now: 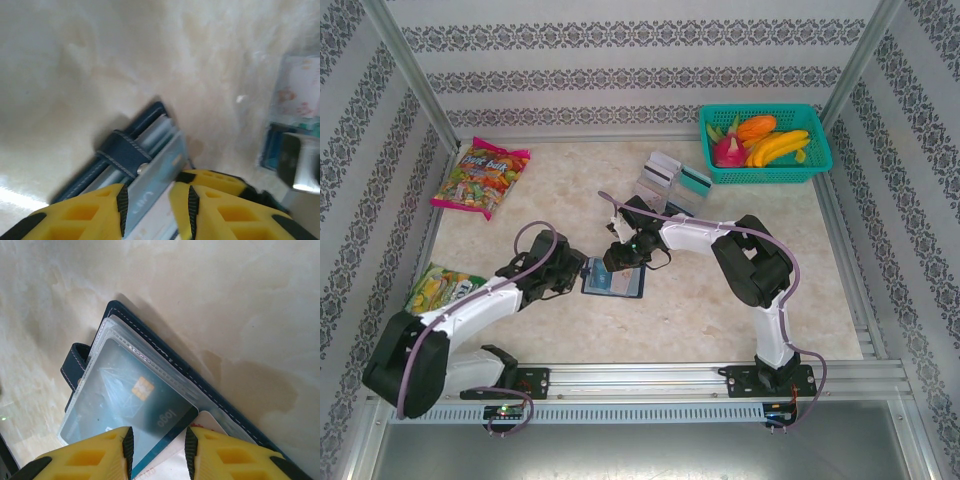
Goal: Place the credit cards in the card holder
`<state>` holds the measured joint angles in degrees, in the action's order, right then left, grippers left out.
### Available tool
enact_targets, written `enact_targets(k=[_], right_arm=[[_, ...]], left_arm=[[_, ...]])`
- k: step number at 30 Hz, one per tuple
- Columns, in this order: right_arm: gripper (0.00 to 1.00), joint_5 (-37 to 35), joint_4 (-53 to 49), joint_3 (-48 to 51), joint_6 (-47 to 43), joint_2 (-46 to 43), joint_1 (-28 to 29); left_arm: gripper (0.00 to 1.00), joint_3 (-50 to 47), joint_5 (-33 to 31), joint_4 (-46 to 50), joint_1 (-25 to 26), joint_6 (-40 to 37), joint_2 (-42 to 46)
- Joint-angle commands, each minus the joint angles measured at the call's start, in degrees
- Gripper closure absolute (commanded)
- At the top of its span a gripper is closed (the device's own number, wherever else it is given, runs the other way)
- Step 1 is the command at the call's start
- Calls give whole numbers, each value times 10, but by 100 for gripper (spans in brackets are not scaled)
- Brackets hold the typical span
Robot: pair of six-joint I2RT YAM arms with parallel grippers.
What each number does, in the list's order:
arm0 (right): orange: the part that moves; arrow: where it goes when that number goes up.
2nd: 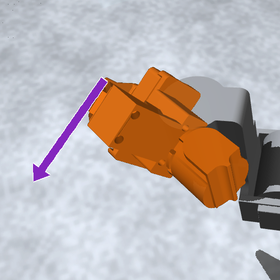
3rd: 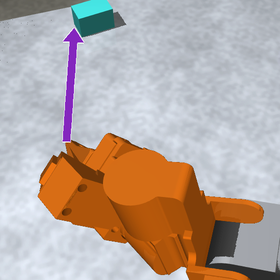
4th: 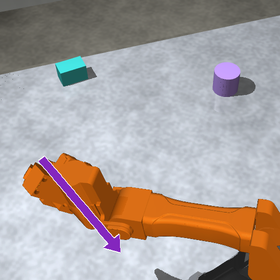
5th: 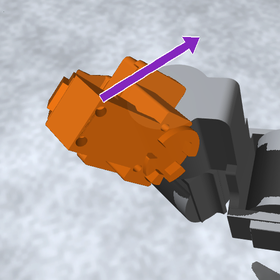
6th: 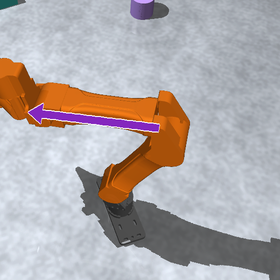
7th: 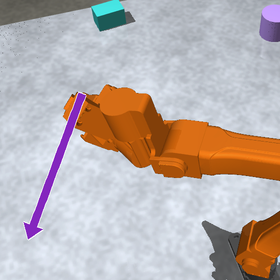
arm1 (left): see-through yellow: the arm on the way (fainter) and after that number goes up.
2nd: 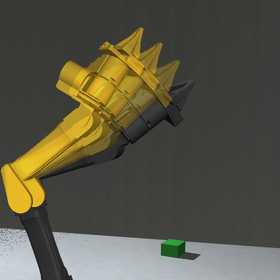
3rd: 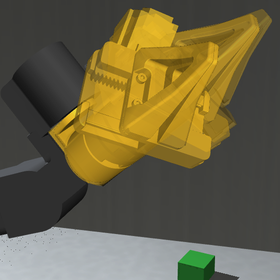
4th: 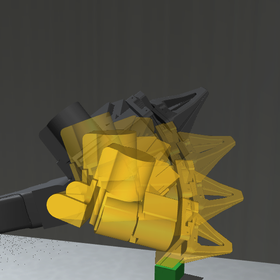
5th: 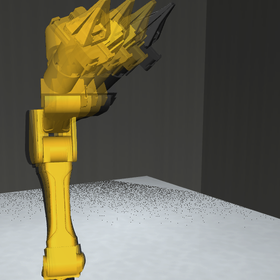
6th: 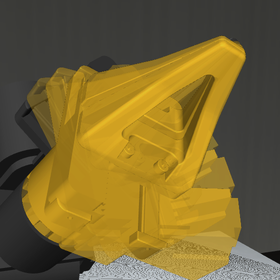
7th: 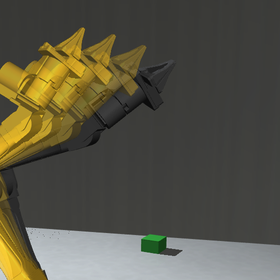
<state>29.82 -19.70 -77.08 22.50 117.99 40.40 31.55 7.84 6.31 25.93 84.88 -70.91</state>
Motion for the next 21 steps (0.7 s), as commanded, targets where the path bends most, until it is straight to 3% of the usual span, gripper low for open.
enact_targets(k=[1, 6, 15, 21], right_arm=[[64, -42, -45, 10, -8, 9, 6], [64, -45, -47, 14, -10, 7, 6], [64, -45, -45, 19, -9, 10, 6], [64, -45, -47, 23, -13, 10, 7]], left_arm=[[60, 8, 48, 8, 7, 10, -56], [61, 24, 75, -40, 11, 9, -114], [60, 44, 30, -18, 11, -13, -121], [60, 52, 23, -52, 0, -12, -153]])
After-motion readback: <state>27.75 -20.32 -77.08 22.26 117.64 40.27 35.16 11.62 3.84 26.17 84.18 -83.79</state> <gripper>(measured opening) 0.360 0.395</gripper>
